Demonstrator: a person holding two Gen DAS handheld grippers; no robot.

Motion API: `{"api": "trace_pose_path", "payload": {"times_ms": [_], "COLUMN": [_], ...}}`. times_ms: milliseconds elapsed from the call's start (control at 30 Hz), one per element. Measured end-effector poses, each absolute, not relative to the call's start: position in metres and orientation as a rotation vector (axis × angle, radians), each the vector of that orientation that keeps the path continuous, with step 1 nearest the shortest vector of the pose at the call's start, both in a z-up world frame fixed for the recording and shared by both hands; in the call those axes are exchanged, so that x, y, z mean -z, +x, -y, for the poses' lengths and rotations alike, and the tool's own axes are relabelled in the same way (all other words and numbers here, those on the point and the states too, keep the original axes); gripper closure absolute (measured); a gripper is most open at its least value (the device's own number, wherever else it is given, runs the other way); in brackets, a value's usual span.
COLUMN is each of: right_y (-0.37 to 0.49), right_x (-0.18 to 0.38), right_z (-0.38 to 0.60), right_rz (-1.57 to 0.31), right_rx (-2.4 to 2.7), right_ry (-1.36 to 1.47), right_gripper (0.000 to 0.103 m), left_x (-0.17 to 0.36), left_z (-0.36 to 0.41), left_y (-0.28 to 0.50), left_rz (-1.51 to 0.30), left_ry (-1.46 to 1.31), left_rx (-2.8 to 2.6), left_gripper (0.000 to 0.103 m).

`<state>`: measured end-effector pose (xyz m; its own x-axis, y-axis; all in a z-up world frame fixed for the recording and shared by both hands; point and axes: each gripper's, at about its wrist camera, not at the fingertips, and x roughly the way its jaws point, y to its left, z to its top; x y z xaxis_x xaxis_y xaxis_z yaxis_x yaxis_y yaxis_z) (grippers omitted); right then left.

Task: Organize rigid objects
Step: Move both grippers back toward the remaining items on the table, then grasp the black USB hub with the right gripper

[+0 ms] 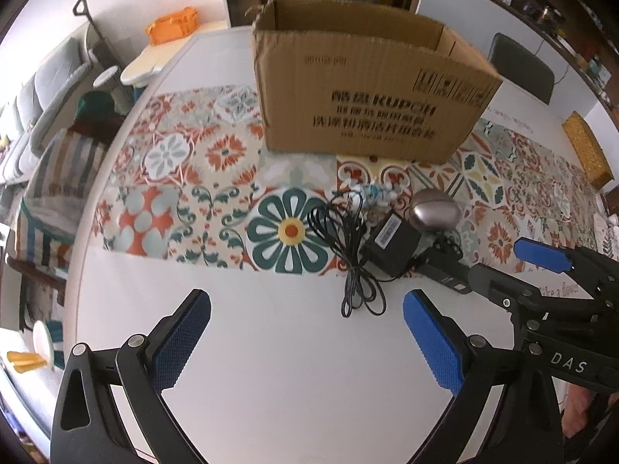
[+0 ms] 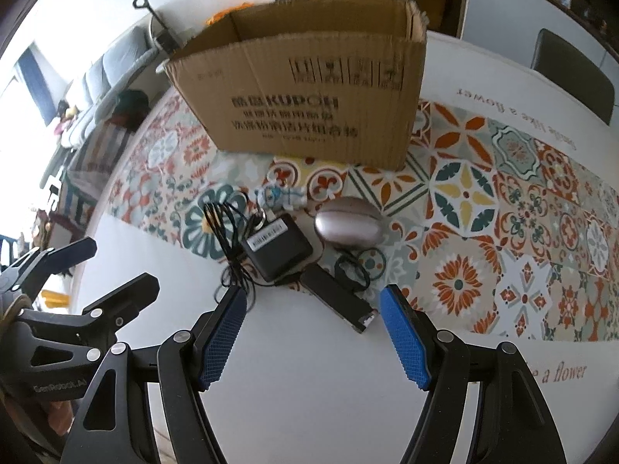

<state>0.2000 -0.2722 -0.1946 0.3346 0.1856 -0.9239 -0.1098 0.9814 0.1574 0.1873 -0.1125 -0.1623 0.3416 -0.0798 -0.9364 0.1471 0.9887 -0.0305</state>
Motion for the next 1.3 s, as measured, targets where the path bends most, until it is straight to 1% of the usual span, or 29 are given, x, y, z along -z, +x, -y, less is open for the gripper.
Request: {"api": "trace_pose_path", "payload": {"times_ms": [567,833,1067,1300], "right_y": [0.226,0.235,0.24,0.241], "right_x": [0.259,0.276,0.281,0.28], "right_z": [0.272,0.266,0.255,0.249], "right_rz": [-1.369,-1.377,-1.365,-1.329], "right_rx": [-0.273,-0.281,-0.283,-0.276], "right_ry": [-0.016,-0.074,-0.102,-0.116], "right_gripper": [0.032,0.034,0.038,0.049], "left_x": [0.213,0.225,0.229,0.23], "left_z": [0.12,0.12,0.116,0.115], "left_y": [0.19,0.193,0.194,0.194], "left_rz": [-1.317,-1.332,-1.337,-1.334], "left_ry": [-0.002,-0.024,-0.038,-0.032], "left_rx": [0.053,0.028,0.019,0.02], "left_gripper": [0.002,0.002,0.002,0.002]}}
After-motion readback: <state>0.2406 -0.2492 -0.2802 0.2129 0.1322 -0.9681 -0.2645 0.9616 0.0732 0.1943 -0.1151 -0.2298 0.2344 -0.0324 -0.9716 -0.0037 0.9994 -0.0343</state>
